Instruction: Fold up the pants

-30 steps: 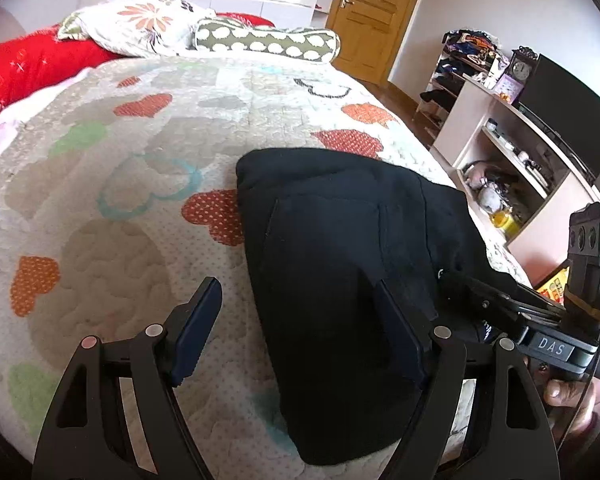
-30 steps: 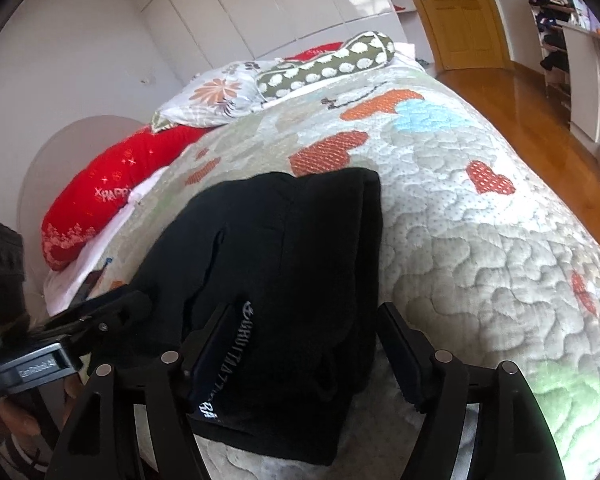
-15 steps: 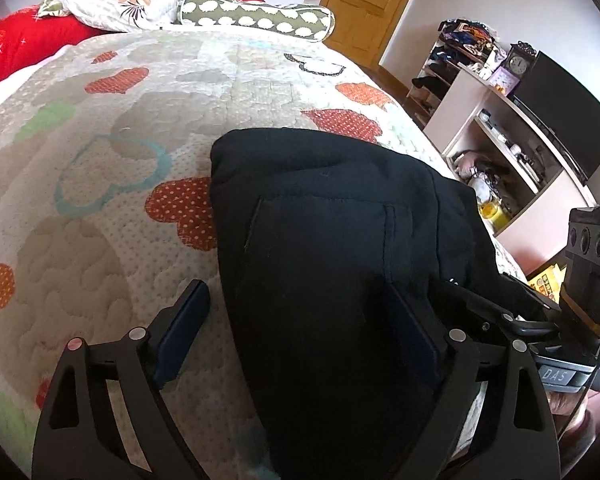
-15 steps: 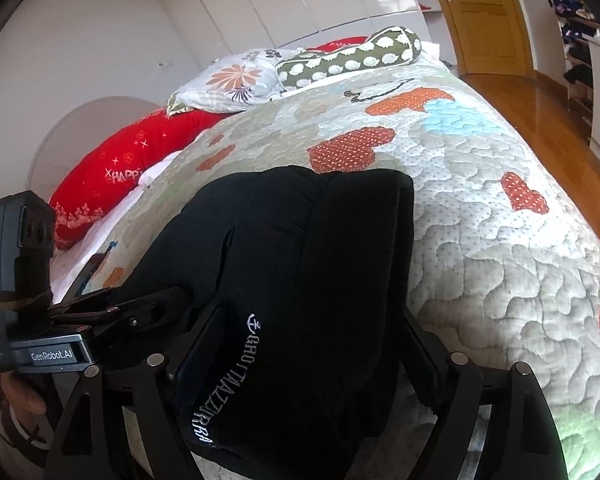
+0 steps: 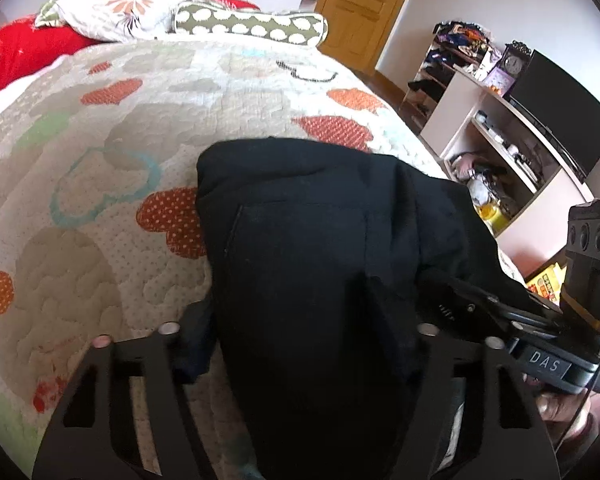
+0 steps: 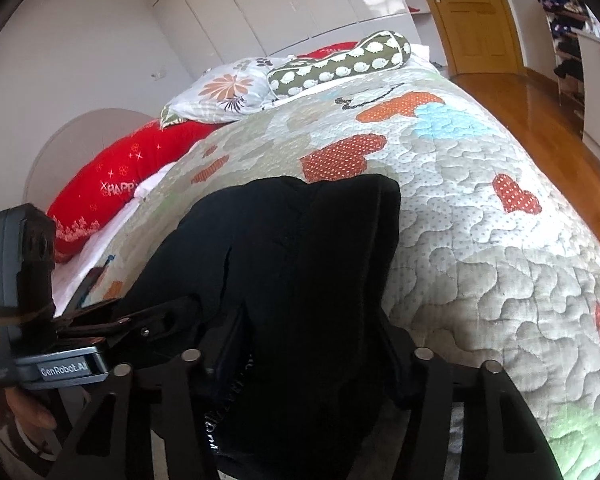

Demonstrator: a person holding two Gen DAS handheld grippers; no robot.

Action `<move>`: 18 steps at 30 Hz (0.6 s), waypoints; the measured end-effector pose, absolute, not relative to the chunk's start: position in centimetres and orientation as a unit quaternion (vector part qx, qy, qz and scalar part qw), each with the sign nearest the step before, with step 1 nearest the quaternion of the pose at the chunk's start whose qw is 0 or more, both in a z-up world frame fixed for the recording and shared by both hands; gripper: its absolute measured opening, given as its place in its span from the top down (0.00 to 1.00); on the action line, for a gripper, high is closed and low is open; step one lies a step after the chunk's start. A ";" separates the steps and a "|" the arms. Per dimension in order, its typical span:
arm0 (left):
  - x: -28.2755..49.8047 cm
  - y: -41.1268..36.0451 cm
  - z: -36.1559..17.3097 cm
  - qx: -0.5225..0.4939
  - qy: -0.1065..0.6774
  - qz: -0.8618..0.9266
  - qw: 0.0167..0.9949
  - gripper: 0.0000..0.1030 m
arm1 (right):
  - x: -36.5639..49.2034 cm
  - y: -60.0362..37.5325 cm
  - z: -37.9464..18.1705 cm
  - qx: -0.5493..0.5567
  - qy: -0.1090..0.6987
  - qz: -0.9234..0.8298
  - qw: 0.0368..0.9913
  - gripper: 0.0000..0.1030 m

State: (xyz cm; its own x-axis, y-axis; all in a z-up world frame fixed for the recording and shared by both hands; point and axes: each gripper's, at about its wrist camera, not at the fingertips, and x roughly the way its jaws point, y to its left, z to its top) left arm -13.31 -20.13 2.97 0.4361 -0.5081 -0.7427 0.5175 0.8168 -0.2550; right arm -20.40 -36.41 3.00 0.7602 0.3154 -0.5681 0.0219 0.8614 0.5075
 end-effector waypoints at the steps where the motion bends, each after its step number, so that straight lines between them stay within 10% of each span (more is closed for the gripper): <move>1: -13.4 -20.1 3.1 0.001 0.435 -0.301 0.849 0.44 | -20.5 -36.2 3.2 0.247 0.335 0.080 0.906 0.54; 6: -13.0 -19.1 4.5 -0.025 0.434 -0.312 0.845 0.66 | -20.9 -35.4 4.8 0.238 0.322 0.087 0.912 0.62; 18: -10.7 -14.3 9.9 -0.021 0.381 -0.291 0.878 0.68 | -18.1 -31.9 10.0 0.234 0.281 0.133 0.921 0.64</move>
